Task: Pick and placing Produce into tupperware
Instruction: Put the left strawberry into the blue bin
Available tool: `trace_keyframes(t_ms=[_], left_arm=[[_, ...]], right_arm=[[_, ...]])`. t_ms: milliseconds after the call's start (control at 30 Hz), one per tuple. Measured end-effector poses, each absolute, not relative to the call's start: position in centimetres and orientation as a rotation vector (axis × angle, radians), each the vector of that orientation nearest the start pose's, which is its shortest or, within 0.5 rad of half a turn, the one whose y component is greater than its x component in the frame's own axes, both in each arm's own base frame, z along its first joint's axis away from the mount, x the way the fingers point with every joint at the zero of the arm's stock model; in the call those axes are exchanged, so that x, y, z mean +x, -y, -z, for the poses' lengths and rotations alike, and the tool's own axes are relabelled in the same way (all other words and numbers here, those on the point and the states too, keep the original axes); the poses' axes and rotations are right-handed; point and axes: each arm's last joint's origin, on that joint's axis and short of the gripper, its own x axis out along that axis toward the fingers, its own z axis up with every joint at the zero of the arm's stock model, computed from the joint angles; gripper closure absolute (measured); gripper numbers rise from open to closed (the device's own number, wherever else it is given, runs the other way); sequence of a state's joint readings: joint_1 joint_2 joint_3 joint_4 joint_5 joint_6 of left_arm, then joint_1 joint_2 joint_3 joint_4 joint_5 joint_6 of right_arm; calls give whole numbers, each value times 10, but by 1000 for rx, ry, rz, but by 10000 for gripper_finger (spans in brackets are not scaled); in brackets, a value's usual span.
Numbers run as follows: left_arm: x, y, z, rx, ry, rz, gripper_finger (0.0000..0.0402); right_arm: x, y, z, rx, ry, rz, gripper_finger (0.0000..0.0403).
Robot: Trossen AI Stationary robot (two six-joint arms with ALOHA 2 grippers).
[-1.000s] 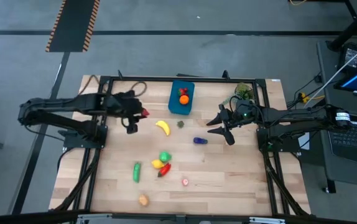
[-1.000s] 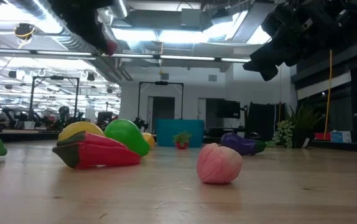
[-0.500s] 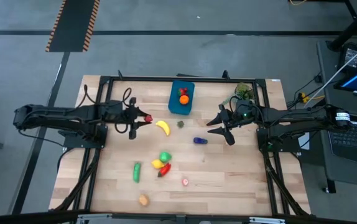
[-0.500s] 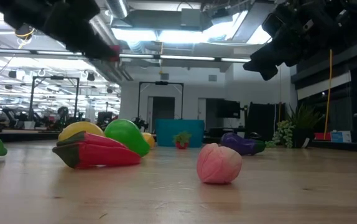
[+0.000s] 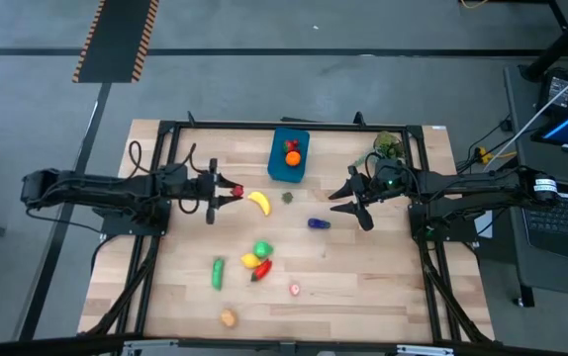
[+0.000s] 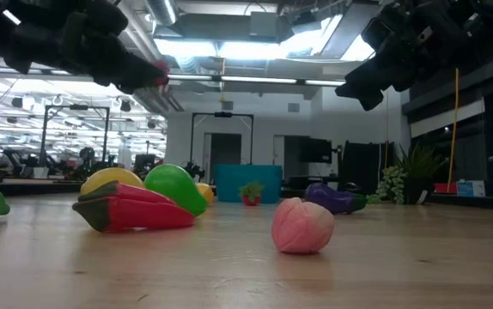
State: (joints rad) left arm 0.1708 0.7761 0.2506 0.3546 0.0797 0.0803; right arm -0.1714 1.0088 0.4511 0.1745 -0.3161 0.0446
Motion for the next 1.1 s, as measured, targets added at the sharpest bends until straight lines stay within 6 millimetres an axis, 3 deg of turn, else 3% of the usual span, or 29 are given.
trace_keyframes(t_ms=[267, 733, 1100], left_arm=[[164, -29, -195, 40, -148, -80, 278], [163, -29, -195, 12, -140, 105, 278], [162, -36, -194, -11, -145, -6, 278]], right_arm=[[206, 27, -213, 136, -375, -135, 237], [206, 27, -213, 136, -375, -134, 237], [206, 27, -213, 136, -375, -134, 237]])
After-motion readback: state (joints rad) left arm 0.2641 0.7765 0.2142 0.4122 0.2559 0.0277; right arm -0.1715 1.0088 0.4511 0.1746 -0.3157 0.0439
